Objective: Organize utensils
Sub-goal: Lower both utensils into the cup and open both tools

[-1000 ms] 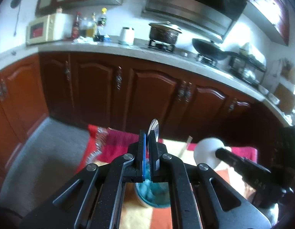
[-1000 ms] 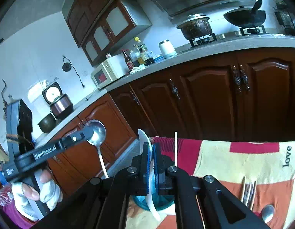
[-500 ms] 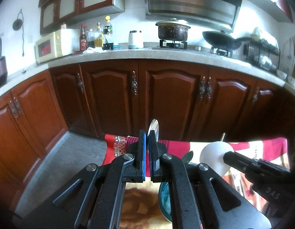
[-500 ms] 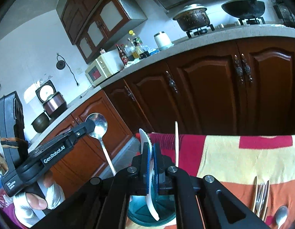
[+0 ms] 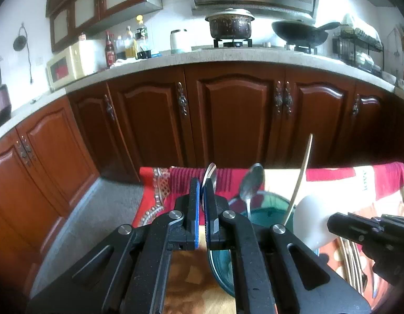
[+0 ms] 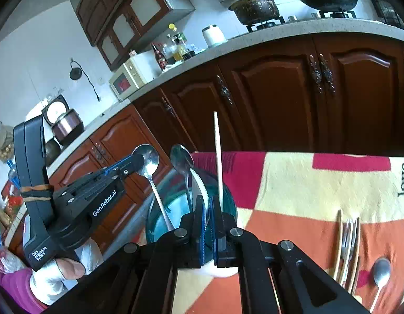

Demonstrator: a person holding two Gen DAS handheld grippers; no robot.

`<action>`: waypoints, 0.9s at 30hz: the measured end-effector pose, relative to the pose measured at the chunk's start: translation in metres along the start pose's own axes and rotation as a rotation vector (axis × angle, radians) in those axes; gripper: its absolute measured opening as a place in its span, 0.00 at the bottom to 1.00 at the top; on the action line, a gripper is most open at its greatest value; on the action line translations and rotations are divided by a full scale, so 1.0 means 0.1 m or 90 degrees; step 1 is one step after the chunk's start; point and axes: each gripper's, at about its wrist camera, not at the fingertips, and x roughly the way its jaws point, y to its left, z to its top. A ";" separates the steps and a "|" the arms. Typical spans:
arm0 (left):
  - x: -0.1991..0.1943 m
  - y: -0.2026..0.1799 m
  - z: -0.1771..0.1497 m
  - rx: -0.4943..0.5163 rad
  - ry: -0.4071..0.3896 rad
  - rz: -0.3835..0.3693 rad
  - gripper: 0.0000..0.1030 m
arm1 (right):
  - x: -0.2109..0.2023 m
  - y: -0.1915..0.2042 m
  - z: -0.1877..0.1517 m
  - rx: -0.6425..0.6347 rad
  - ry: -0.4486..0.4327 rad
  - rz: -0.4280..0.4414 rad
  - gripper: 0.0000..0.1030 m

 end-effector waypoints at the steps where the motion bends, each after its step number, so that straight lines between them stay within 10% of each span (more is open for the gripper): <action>1: 0.00 -0.01 -0.02 0.002 0.003 -0.001 0.02 | 0.00 0.00 -0.02 -0.001 0.003 -0.002 0.03; 12: -0.03 0.06 -0.11 -0.041 0.055 -0.031 0.04 | 0.07 0.01 -0.19 -0.018 0.060 -0.031 0.05; 19: -0.17 0.08 -0.12 -0.054 0.056 -0.054 0.36 | -0.08 -0.01 -0.21 0.001 0.045 -0.039 0.25; 27: -0.39 0.06 -0.08 -0.060 0.051 -0.075 0.37 | -0.25 0.05 -0.24 0.002 0.041 -0.064 0.29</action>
